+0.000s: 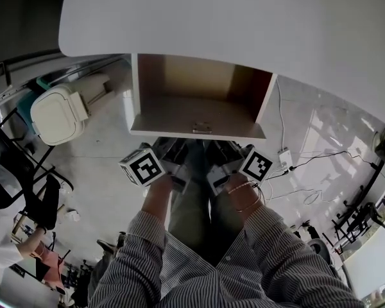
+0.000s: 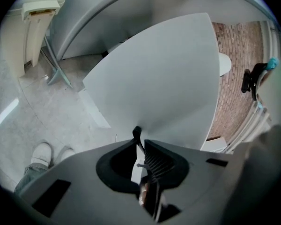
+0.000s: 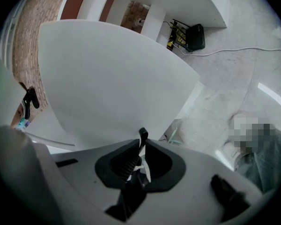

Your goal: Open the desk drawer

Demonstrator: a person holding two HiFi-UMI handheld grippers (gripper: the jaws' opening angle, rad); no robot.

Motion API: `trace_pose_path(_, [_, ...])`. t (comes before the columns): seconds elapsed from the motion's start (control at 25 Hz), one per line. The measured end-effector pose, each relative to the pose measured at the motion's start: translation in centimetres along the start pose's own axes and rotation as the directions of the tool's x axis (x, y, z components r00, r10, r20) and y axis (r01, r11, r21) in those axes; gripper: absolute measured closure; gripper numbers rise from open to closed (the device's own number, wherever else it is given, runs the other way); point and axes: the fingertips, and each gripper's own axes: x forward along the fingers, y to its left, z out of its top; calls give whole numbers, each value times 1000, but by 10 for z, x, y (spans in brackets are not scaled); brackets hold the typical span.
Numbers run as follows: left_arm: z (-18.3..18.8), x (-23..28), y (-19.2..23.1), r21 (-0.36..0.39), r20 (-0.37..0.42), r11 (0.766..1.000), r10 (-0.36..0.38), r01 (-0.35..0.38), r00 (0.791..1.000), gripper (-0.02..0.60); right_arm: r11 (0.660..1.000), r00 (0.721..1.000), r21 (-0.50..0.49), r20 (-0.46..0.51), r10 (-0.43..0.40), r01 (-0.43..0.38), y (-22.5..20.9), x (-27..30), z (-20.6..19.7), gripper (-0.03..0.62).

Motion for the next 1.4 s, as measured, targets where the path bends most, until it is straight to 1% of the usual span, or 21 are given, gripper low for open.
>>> trace_pose_path(0.16, [-2, 2, 11, -9, -5, 1000, 28, -28, 1000, 531, 1000, 999, -2, 18, -28, 28, -10, 2, -1, 553])
trace_pose_path(0.52, [-2, 8, 24, -17, -14, 1000, 15, -16, 1000, 531, 998, 998, -14, 34, -53, 53, -24, 7, -2, 553])
trace_pose_path(1.04, [-7, 14, 36, 5, -33, 1000, 22, -22, 999, 531, 998, 997, -16, 54, -64, 65, -38, 7, -1, 553])
trace_pose_path(1.2, [-5, 15, 39, -1, -27, 1000, -6, 6, 1000, 531, 999, 997, -15, 65, -47, 48, -40, 11, -2, 553])
trace_pose_path(1.32, [-4, 15, 40, 16, -20, 1000, -10, 11, 1000, 531, 999, 997, -16, 72, -39, 40, -42, 11, -1, 553])
trace_pose_path(1.4, [-6, 16, 40, 9, -14, 1000, -13, 13, 1000, 531, 999, 996, -3, 76, -37, 37, -43, 11, -2, 553])
